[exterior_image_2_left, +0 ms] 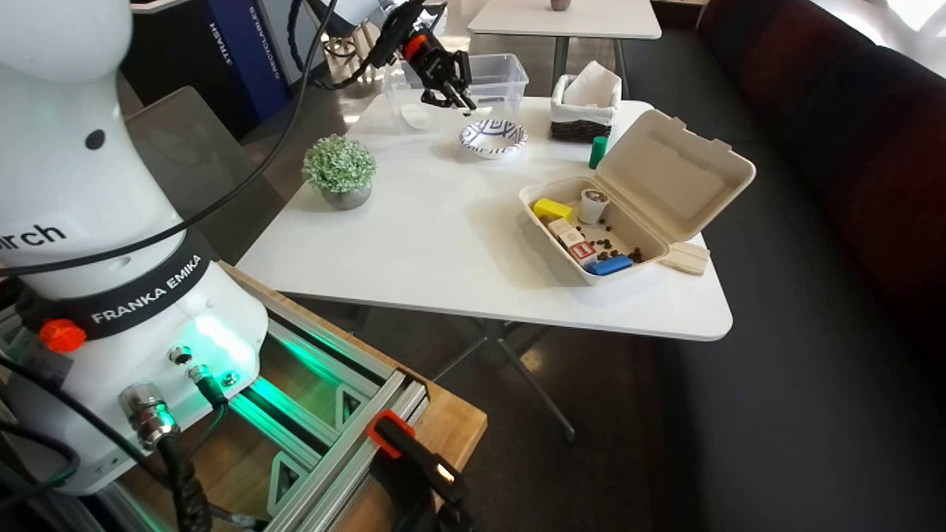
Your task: Use the plastic spoon to move some of the beans from the takeaway pack to the white plate
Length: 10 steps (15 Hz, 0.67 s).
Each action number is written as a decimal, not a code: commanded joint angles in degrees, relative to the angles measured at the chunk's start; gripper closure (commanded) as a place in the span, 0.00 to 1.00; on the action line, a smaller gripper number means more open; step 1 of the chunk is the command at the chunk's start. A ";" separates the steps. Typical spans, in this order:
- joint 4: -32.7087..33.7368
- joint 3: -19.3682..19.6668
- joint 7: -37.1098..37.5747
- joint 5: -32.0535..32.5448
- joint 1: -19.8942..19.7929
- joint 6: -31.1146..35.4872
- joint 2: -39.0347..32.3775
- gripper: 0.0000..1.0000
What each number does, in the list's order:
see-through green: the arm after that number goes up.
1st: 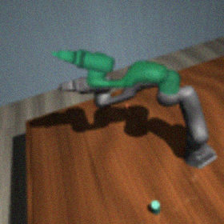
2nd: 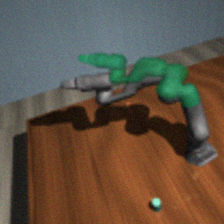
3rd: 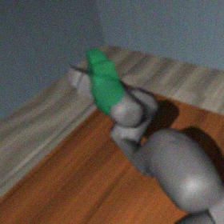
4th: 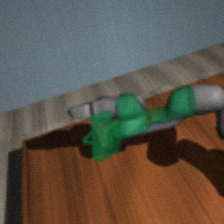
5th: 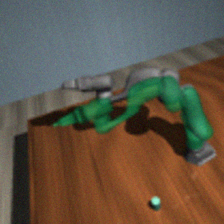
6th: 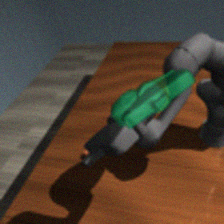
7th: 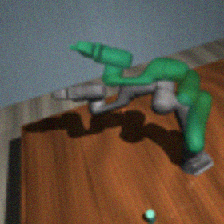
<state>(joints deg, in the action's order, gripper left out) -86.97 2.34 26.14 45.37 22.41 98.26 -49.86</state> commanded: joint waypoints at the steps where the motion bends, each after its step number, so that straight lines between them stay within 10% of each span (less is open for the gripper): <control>1: 5.25 0.25 1.94 2.12 2.10 -6.09 -4.12 0.97; 7: 10.36 -1.77 5.89 -3.23 1.28 -11.79 -6.13 0.97; 10: -1.27 -0.21 8.39 -4.69 -4.81 -5.82 5.04 0.97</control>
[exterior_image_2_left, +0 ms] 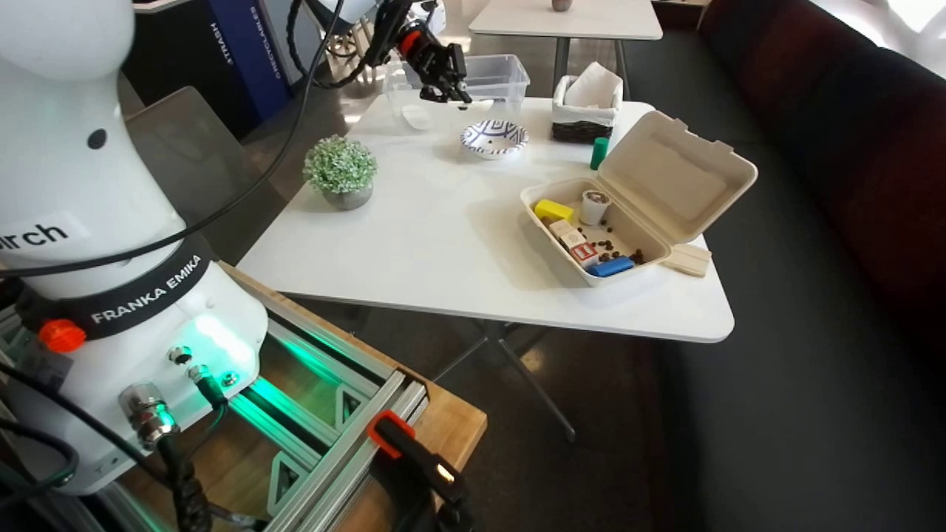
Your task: Use the plastic spoon to move some of the beans from the takeaway pack to the white plate
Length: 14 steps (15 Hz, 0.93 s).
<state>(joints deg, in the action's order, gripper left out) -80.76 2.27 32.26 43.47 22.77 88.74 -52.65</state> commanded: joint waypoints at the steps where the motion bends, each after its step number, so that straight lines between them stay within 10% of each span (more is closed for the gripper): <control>1: -8.91 0.13 2.78 -3.73 -6.58 3.92 9.79 0.97; 9: -28.62 0.80 2.87 -16.35 -18.27 18.92 27.36 0.97; 10: -20.19 2.47 1.35 -13.46 -16.24 13.75 21.72 0.87; 14: -26.35 2.16 1.61 -15.50 -17.21 17.30 25.87 0.87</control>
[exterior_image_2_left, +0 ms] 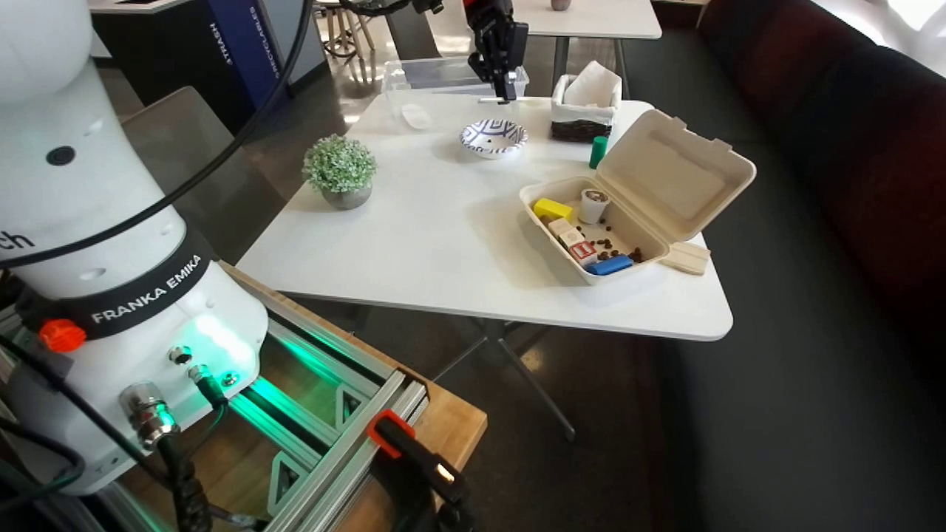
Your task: Use the plastic spoon to move some of the beans from the takeaway pack to the white plate
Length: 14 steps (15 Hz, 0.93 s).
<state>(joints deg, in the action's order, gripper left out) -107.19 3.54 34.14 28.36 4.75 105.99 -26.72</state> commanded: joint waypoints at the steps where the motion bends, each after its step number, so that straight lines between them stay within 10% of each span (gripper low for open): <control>1: -0.11 0.75 -0.11 -0.47 0.84 0.07 0.13 0.87; 14: -11.91 -0.64 -20.52 -8.16 -4.21 27.07 3.36 0.97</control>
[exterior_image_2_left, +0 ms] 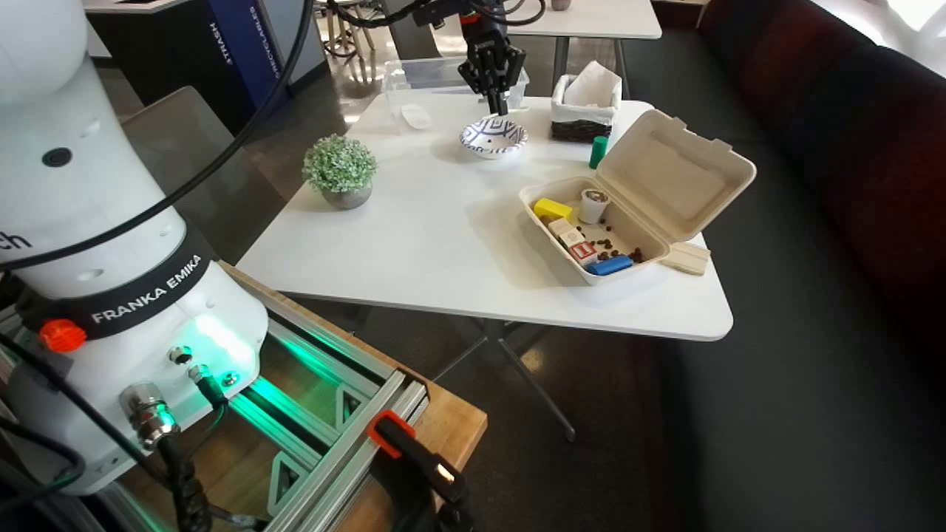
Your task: Use the plastic spoon to move some of the beans from the takeaway pack to the white plate
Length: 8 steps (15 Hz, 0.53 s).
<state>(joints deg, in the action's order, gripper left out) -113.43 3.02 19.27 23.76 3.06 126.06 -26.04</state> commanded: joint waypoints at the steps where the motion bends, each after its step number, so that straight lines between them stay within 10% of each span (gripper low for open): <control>1: -7.02 -0.06 -7.70 -4.60 -3.37 9.60 2.87 0.97; 8: -13.62 -1.34 -21.54 -15.24 -9.20 21.98 1.96 0.97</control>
<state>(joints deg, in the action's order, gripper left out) -123.72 3.03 2.96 13.47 -3.93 144.75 -24.81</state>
